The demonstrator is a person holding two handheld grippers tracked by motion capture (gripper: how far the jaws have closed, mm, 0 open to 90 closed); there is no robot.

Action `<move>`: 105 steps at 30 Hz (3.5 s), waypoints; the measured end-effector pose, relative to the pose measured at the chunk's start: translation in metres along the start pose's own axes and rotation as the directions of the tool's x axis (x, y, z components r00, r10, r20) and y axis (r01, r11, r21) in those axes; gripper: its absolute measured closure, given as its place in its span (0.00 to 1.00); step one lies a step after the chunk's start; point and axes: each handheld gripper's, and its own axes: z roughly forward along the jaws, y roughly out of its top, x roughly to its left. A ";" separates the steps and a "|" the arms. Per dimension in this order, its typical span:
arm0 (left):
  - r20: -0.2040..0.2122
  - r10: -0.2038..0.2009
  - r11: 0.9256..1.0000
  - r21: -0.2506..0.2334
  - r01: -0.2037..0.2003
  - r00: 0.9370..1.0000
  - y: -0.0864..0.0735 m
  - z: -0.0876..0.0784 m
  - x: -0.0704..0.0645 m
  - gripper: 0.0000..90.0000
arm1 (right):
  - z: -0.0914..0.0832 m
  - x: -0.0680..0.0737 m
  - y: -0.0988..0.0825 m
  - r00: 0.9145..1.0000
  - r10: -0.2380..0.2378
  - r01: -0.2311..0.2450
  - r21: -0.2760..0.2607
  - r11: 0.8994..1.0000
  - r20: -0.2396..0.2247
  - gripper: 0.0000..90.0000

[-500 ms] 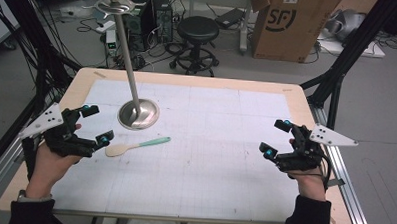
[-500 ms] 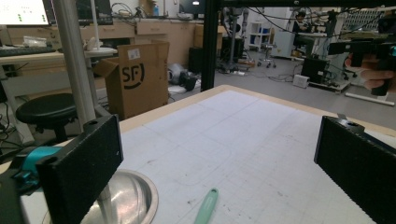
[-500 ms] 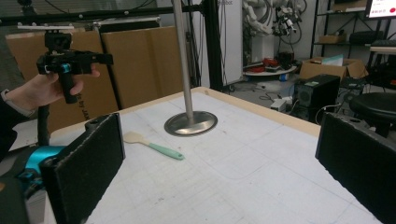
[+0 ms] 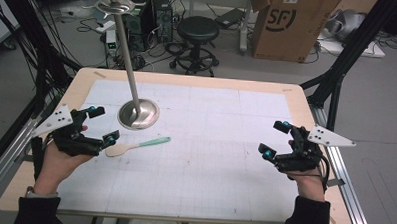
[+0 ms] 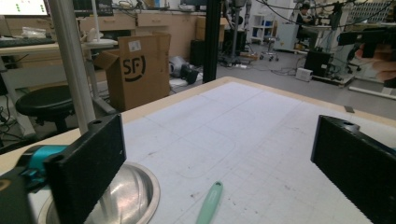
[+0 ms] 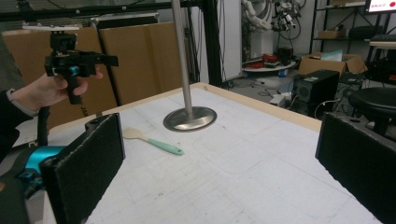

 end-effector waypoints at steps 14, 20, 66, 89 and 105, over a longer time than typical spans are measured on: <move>-0.006 0.003 1.000 0.023 -0.003 1.000 -0.003 0.003 0.000 0.14 | 0.002 0.000 -0.003 1.000 -0.002 0.002 0.013 1.000 0.009 0.01; -0.021 -0.006 1.000 0.026 0.006 1.000 -0.003 0.003 0.001 0.13 | 0.003 -0.001 -0.004 1.000 0.001 -0.002 0.017 1.000 0.012 0.01; -0.095 -0.016 0.860 0.507 0.063 0.995 -0.070 0.074 0.027 1.00 | 0.001 0.000 -0.017 0.999 0.035 -0.036 0.056 0.998 0.018 0.01; -0.011 -0.018 0.805 0.593 0.021 1.000 -0.086 0.088 0.019 1.00 | 0.001 -0.001 -0.021 0.999 0.040 -0.042 0.074 0.996 0.020 0.01; -0.020 0.052 0.778 0.628 -0.028 0.998 -0.083 0.081 0.003 1.00 | 0.010 -0.002 -0.019 0.999 0.032 -0.032 0.080 0.996 -0.002 0.01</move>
